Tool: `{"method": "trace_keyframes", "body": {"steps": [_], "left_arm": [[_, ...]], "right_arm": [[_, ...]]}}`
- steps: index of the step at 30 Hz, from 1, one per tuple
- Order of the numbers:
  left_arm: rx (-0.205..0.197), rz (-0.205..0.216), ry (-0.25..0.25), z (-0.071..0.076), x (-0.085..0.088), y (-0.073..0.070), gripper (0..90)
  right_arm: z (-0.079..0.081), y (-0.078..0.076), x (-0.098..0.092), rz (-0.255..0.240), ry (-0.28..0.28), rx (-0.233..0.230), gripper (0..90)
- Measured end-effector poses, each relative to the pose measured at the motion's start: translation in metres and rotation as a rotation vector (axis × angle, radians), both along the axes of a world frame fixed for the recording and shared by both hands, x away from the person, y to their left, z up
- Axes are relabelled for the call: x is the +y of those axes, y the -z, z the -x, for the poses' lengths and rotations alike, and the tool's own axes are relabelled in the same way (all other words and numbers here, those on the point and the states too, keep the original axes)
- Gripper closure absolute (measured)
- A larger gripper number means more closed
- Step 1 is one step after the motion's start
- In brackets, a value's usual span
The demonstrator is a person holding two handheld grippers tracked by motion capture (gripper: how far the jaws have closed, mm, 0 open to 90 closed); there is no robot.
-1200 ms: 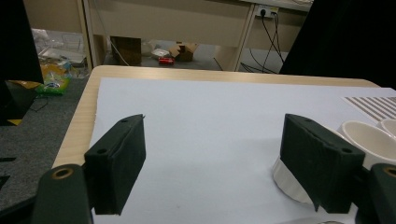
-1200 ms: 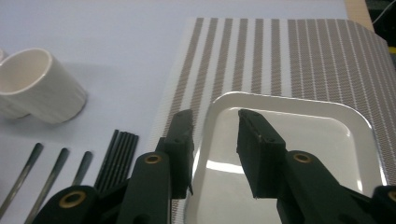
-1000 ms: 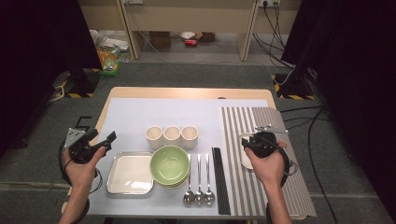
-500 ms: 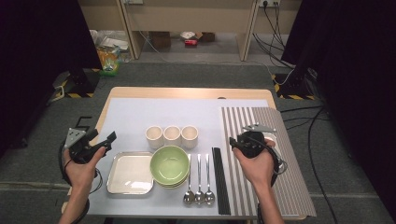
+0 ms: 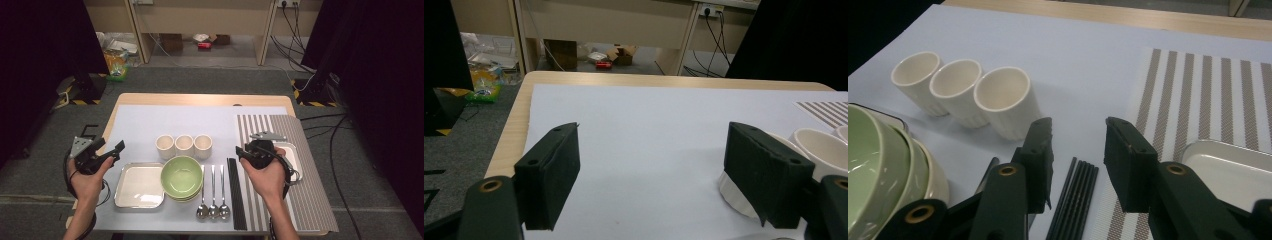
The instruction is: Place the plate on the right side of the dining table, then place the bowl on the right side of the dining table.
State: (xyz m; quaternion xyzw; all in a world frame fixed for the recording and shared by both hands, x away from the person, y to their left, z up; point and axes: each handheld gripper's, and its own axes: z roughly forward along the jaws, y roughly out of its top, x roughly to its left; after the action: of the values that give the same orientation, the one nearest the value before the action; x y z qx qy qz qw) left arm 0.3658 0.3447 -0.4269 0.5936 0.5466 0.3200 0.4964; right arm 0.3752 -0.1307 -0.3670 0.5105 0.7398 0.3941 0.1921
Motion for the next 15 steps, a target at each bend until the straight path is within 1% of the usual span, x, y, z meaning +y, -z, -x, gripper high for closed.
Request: {"method": "trace_keyframes", "body": {"steps": [5, 12, 15], "left_arm": [[-0.001, 0.002, 0.001, 0.002, 0.001, 0.000, 21.7], [-0.006, 0.011, -0.013, 0.004, 0.006, -0.001, 21.7], [-0.009, 0.008, -0.013, 0.004, 0.006, -0.002, 21.7]], "right_arm": [[0.000, -0.002, 0.007, -0.002, -0.013, -0.002, 63.5], [-0.001, -0.005, 0.015, 0.002, -0.033, -0.005, 63.4], [-0.001, -0.005, 0.018, 0.002, -0.044, -0.006, 63.3]]}}
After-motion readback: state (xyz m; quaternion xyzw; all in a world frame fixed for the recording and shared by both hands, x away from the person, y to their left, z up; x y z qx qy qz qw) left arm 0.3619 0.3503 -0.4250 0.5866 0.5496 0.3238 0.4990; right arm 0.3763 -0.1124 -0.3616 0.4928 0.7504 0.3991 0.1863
